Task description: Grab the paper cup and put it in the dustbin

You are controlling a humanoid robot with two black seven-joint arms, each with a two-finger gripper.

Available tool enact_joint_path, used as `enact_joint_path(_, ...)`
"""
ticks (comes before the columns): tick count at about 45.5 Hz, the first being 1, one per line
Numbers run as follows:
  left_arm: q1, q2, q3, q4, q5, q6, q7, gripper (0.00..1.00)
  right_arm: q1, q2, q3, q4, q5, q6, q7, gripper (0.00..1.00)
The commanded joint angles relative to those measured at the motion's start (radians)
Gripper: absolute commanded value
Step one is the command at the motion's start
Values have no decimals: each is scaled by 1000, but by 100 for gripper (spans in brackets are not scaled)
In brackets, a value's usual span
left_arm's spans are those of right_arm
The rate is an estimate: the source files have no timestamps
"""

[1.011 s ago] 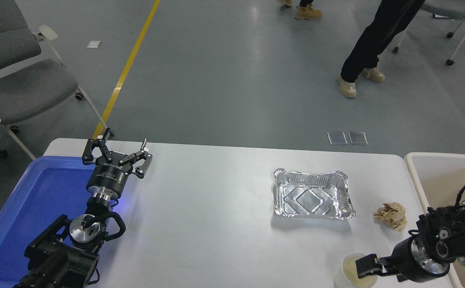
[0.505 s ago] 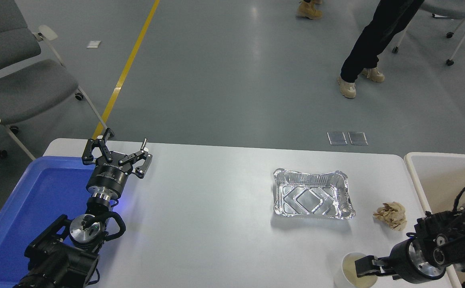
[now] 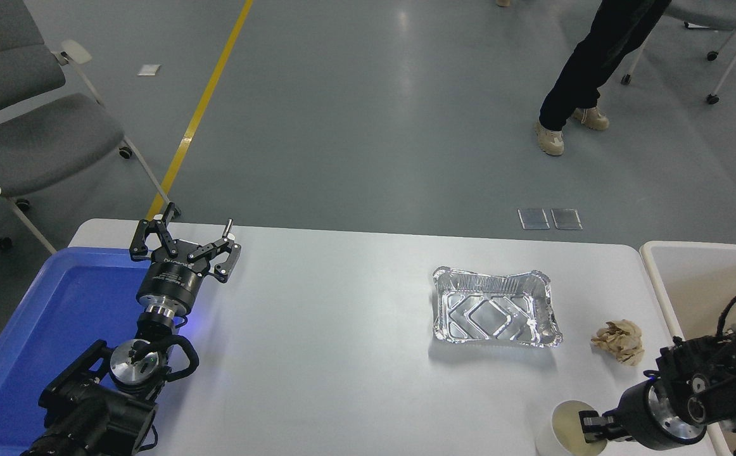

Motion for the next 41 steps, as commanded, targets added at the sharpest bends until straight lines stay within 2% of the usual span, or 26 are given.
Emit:
enact_joint_path(1,0,0,0,0,-1,0,0,99,115,-67,-29,59,-3,20,2,0)
enact_joint_path(11,0,0,0,0,0,-1,1,99,400,-189,-106,111,-13,233,10,0)
enact_joint_path(27,0,0,0,0,0,0,0,99,1056,-193,-276,138,-17,725,10,0)
enact_joint_path(35,0,0,0,0,-1,0,1,99,1189,-192,-296,135,-37,825,10,0)
enact_joint_path(41,0,0,0,0,-1,0,0,99,1229,-219,-318,99,-54,828,8,0)
